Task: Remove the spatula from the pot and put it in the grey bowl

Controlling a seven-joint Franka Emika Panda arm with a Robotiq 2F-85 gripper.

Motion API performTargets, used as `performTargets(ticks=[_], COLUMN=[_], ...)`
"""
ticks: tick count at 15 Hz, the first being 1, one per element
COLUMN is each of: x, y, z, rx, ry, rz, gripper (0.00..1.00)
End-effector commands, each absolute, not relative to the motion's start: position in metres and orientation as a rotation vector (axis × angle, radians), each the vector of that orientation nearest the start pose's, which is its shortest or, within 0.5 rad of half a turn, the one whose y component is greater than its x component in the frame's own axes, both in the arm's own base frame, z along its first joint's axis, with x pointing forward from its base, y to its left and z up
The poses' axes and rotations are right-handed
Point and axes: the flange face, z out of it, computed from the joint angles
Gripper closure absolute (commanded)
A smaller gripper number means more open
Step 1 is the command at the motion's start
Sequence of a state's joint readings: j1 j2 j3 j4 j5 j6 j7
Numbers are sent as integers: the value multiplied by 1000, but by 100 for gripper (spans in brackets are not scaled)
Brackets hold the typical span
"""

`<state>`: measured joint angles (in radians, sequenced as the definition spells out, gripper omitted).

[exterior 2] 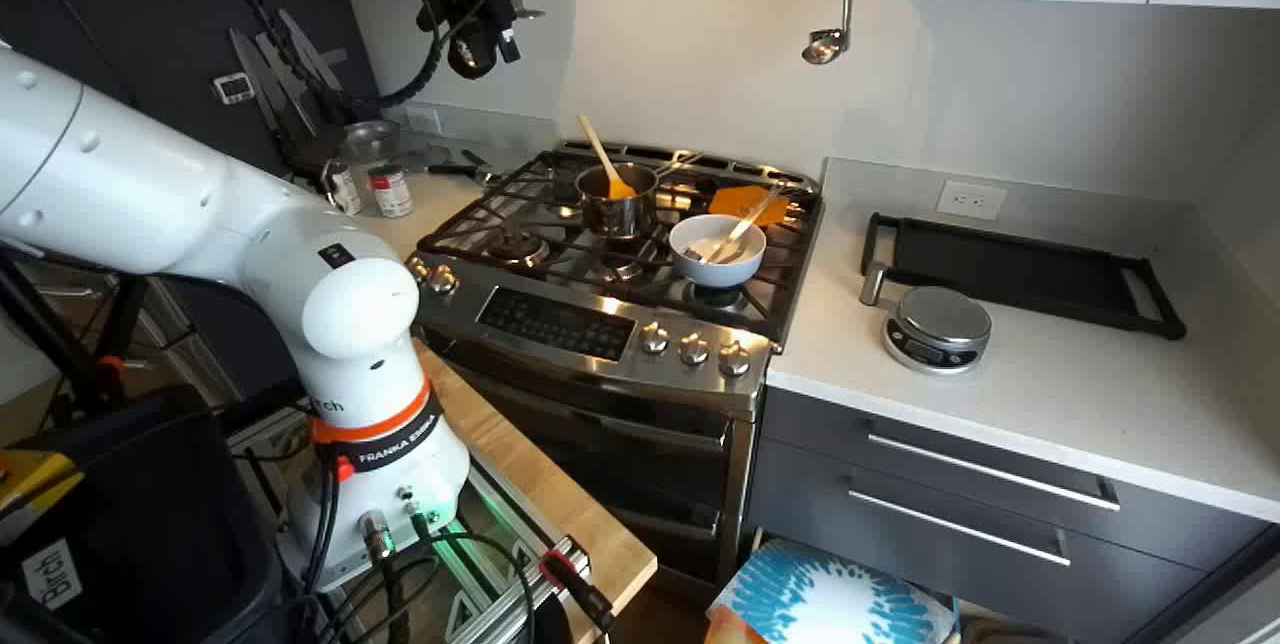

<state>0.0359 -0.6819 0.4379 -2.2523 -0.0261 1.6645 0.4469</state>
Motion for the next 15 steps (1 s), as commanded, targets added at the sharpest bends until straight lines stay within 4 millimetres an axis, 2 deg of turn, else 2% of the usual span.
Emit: performTargets(ticks=[1,3,4,8,11,12,15], x=[308,311,315,321,325,330,333], y=[199,200,200,182,160,171,160], z=[589,589,589,585,570,582,574], rx=[-3382,-3371,-3332,-3202,-3178,-3219,-3205], ry=[92,47,-60,-276,-228,-227,-213], rz=[-275,-283,-315,-369,-297,-319,-285], gripper=[0,0,0,0,0,0,0])
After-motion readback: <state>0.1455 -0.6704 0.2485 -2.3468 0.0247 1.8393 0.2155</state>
